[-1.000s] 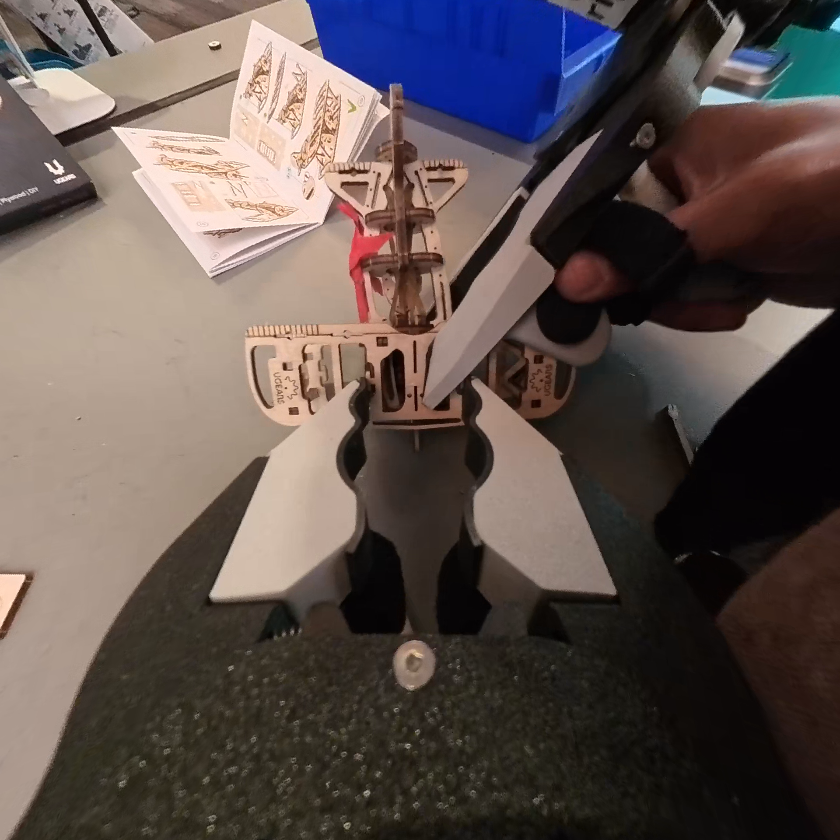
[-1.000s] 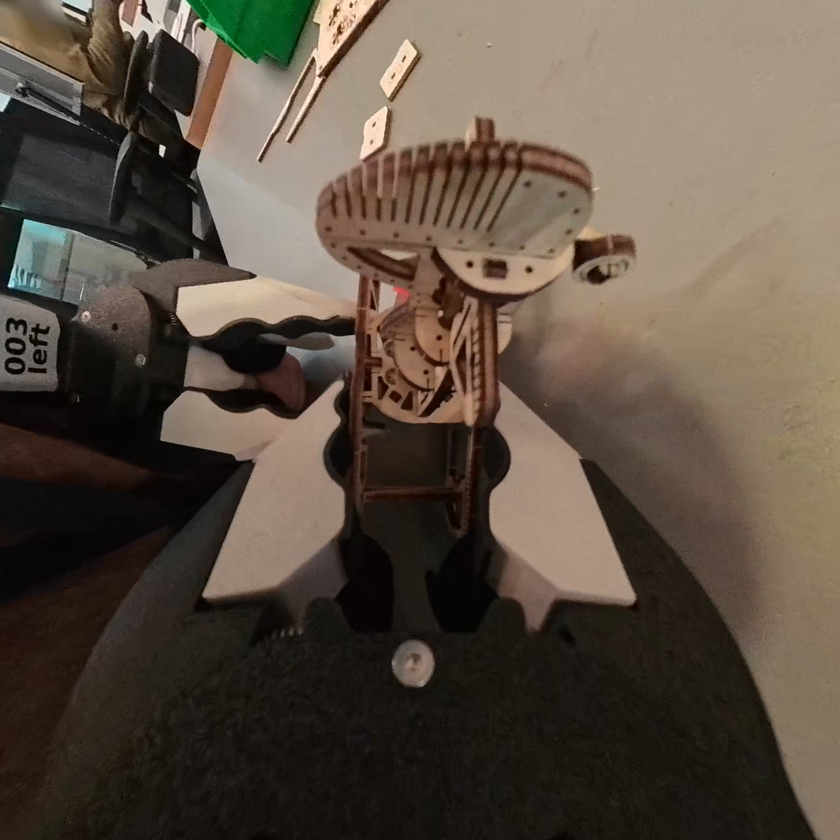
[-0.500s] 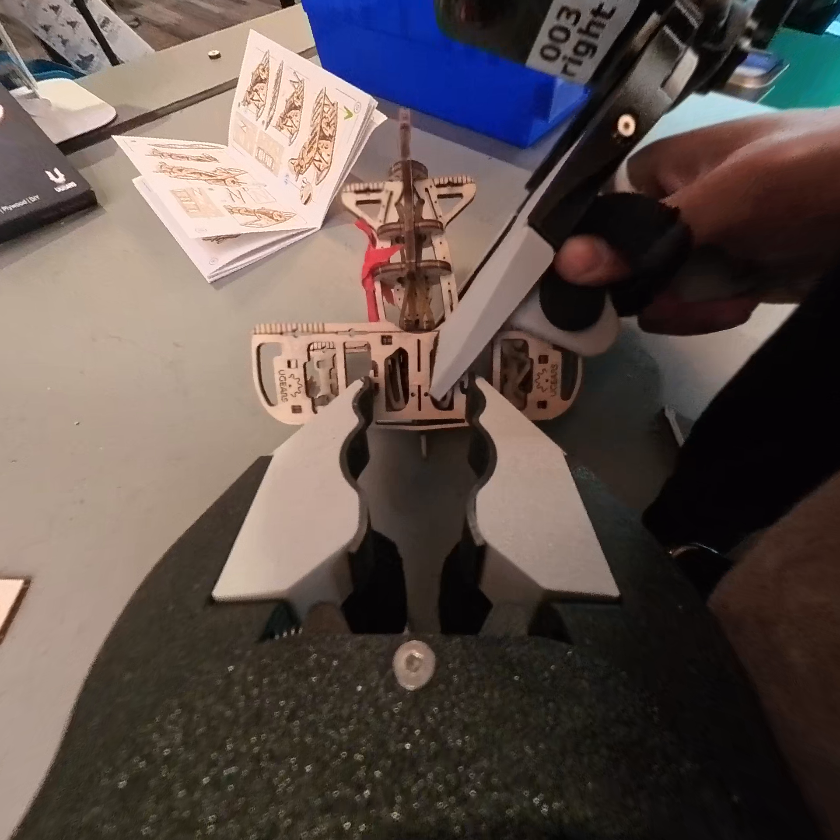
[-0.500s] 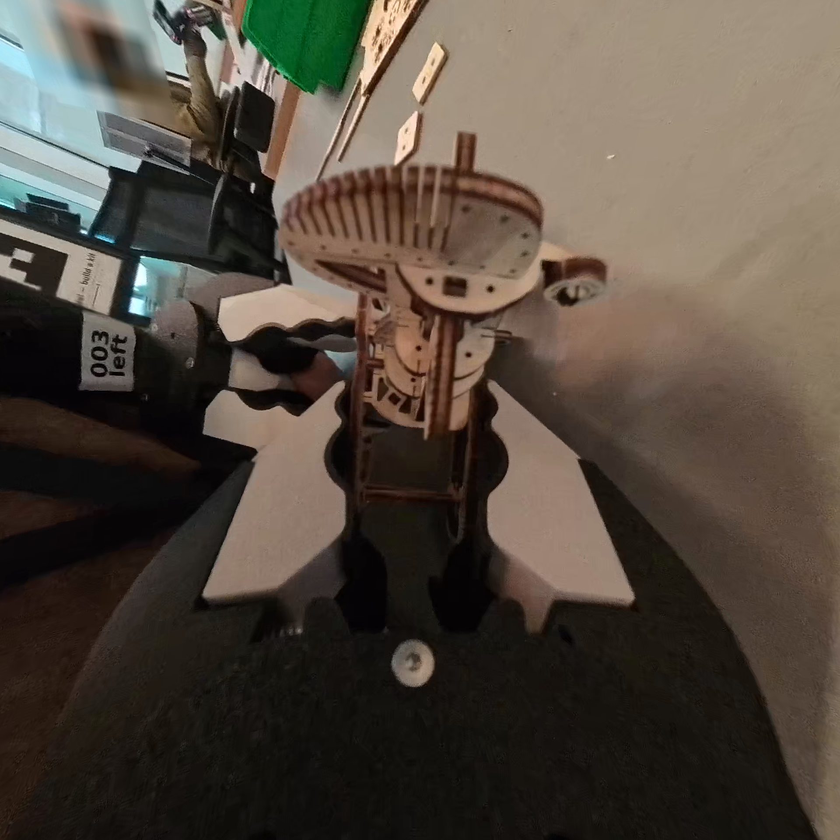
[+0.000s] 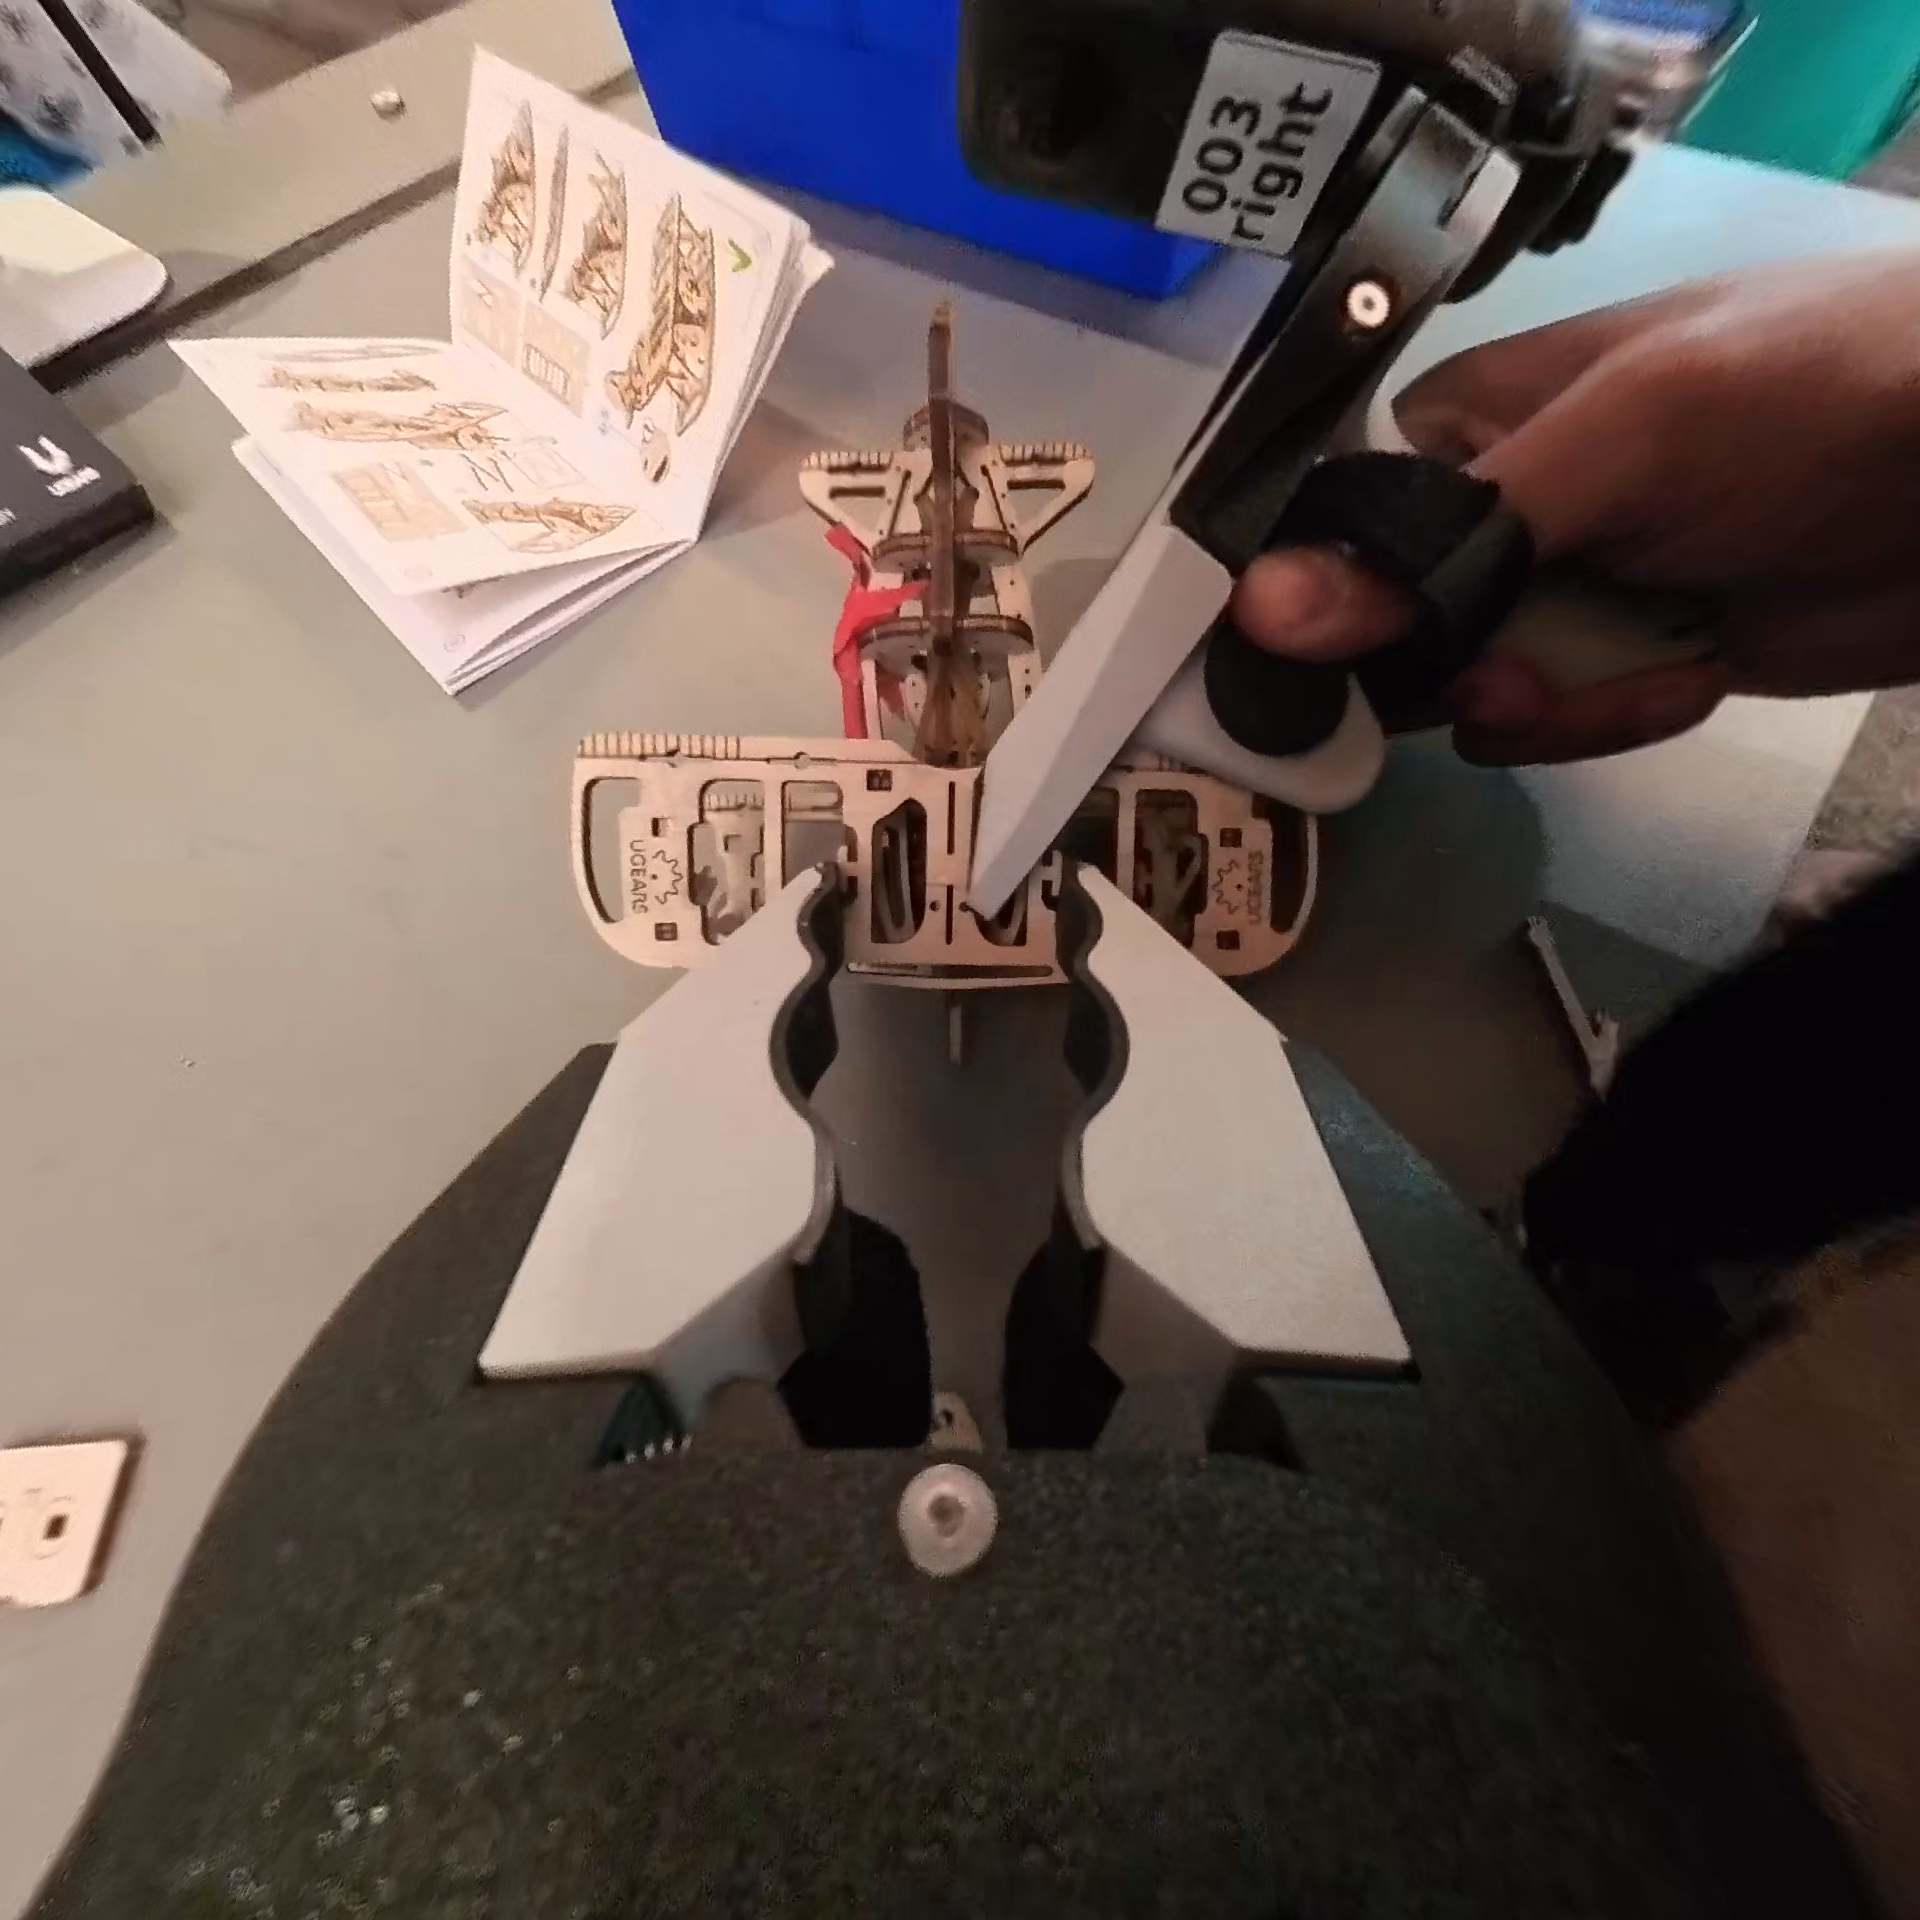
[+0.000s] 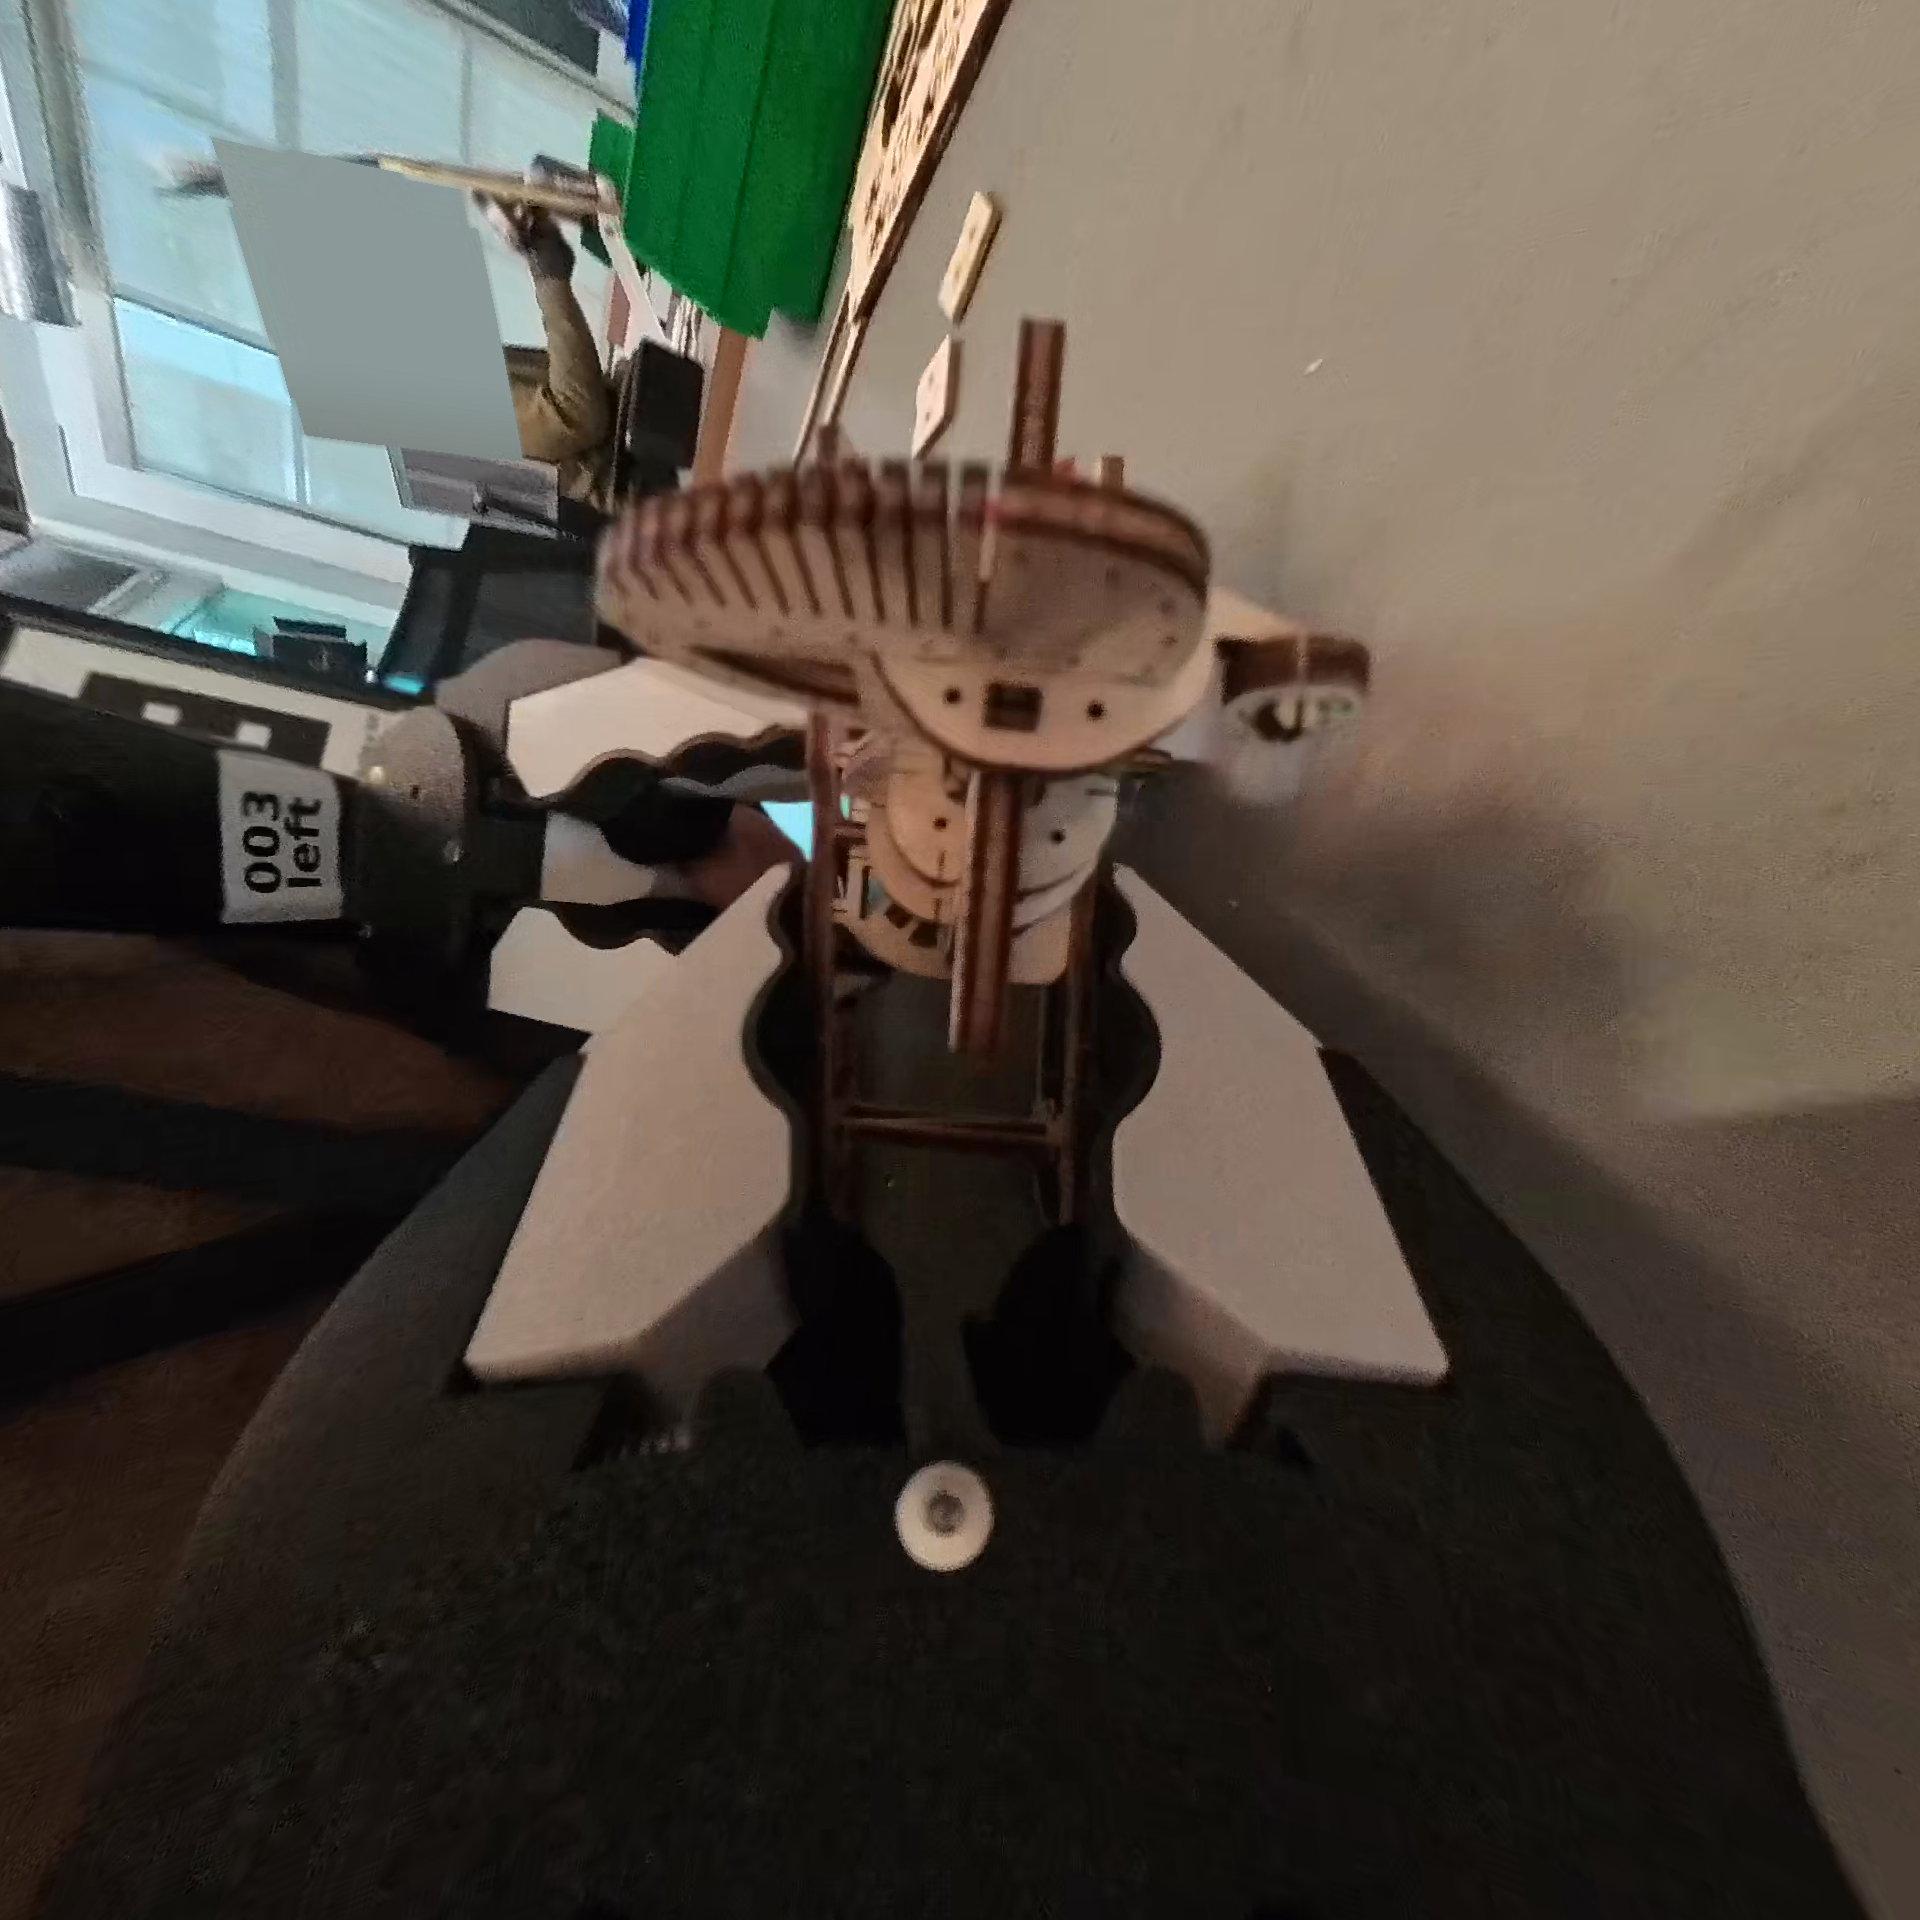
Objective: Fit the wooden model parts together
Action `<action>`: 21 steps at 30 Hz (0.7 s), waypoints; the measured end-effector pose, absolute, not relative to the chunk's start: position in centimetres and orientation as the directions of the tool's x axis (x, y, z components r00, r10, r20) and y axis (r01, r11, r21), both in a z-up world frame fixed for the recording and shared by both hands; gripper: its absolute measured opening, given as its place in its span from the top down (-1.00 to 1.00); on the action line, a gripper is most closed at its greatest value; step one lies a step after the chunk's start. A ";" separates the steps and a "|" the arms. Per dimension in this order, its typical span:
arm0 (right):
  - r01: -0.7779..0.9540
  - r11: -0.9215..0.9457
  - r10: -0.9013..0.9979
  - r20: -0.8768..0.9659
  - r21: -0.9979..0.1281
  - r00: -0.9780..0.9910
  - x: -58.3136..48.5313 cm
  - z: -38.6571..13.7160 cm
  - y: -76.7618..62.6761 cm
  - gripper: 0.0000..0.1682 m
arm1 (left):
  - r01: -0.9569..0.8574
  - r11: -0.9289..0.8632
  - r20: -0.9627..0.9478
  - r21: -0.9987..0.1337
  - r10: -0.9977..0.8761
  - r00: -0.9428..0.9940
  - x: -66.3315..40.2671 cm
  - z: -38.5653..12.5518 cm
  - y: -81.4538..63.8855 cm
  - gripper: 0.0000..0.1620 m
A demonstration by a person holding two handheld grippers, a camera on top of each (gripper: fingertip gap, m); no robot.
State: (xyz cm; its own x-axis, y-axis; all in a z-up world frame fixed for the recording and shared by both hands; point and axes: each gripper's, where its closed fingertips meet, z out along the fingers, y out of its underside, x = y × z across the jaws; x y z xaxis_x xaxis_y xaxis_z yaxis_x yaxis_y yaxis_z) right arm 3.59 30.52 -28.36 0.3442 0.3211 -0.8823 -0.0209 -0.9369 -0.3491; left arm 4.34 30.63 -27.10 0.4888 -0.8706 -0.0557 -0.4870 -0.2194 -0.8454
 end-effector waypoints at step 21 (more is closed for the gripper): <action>0.323 -0.421 0.744 -0.118 -0.848 0.658 6.8 -23.6 28.7 1.00 | -0.863 0.129 -0.146 -0.489 -0.987 -0.065 3.5 -27.0 31.6 0.53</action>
State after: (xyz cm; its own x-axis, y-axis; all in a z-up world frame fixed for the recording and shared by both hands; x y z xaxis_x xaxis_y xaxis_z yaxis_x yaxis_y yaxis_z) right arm 6.83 28.66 -23.59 0.6582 0.7435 -0.1180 0.3234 -0.4208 -0.8475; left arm 3.55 31.65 -27.05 -0.0653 -0.9871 -0.1462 -0.8627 0.1295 -0.4889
